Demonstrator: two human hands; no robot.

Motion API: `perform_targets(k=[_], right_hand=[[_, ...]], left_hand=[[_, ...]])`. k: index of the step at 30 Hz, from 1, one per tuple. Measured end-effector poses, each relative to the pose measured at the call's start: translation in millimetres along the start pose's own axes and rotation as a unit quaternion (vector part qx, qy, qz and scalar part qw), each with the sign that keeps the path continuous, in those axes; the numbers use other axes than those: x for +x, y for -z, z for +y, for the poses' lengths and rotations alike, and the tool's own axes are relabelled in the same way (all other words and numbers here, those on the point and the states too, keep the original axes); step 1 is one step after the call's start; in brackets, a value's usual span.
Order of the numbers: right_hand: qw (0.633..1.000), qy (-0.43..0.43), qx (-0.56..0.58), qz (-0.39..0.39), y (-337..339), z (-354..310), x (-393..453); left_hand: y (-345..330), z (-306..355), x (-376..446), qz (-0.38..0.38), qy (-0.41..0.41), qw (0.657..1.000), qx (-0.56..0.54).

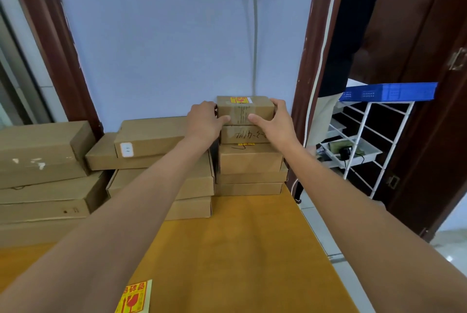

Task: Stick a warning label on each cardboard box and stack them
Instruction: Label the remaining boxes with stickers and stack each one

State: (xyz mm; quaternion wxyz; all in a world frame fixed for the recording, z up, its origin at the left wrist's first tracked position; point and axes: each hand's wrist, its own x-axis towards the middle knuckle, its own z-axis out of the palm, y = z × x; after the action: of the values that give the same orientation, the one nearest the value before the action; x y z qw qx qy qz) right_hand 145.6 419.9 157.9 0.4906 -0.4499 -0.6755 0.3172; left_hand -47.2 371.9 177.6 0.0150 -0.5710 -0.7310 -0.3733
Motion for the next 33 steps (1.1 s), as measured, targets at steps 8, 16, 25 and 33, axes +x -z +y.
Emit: perform_targets(k=[8,16,25,33], right_hand=[[0.996,0.041,-0.078,0.01,8,-36,-16],[0.931,0.29,-0.221,0.012,-66,-64,-91],[0.999,0.016,0.002,-0.028,-134,-90,-137],[0.992,-0.089,0.09,-0.005,-107,-95,-157]], left_hand=[[52,-19,-18,0.056,-0.046,0.994,-0.076],[115,-107,-59,0.096,0.125,0.987,0.022],[135,-137,-108,0.081,0.144,0.975,-0.146],[145,-132,-167,0.07,0.159,0.964,-0.202]])
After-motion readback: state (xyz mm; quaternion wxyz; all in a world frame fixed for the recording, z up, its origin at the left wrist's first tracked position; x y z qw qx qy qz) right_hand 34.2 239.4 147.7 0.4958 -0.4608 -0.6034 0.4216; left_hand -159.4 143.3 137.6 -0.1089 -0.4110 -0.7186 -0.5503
